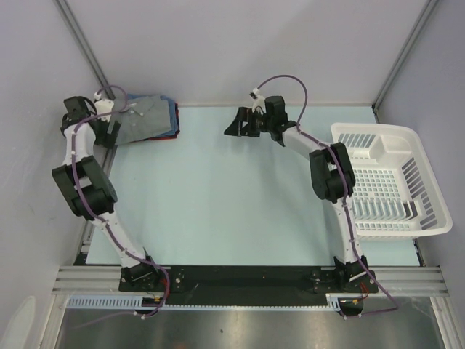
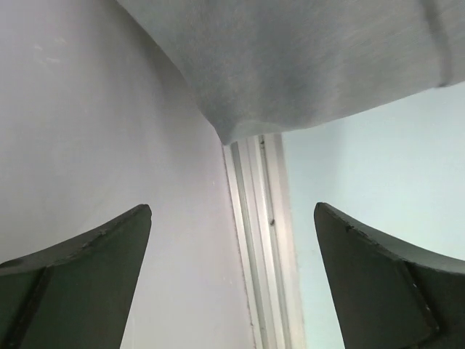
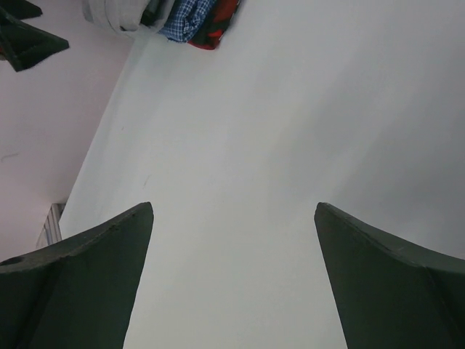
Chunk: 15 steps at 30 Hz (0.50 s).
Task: Fold and stack the long sleeve shirts
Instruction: Neatly place the folded shirt to the corner
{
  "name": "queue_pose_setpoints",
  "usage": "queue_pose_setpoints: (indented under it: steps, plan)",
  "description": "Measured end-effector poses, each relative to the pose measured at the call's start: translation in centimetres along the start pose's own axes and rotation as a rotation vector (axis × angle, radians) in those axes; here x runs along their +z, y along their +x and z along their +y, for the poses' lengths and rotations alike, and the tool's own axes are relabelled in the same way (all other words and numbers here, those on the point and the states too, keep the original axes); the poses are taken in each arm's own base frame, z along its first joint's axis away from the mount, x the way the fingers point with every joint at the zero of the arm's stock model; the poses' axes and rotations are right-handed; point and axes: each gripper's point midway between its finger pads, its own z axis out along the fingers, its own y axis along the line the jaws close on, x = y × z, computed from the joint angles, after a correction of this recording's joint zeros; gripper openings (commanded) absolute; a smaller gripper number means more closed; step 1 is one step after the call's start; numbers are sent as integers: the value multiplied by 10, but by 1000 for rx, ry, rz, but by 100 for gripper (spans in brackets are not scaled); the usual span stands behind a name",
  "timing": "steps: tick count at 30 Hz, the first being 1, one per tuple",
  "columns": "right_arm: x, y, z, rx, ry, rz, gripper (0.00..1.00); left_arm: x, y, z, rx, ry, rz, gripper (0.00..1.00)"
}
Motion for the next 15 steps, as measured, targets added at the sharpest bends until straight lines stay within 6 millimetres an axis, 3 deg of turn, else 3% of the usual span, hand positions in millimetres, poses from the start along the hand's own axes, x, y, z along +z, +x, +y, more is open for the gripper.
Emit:
queue_pose_setpoints:
  steps: [3, 5, 9, 12, 15]
  plan:
    - [-9, -7, -3, -30, 14, -3, 100, -23, -21, -7, -21, 13, -33, 99]
    - [-20, -13, -6, -54, 36, -1, 100, -40, -45, -16, -29, 28, -73, 100]
    - [-52, -34, -15, -116, 95, -14, 100, -74, -113, -49, 14, 56, -191, 100]
    - [-82, -54, -23, -161, 156, -33, 100, -96, -156, -102, 77, 115, -266, 100]
    - [-114, -68, -29, -199, 222, -56, 100, -111, -180, -170, 131, 217, -298, 99]
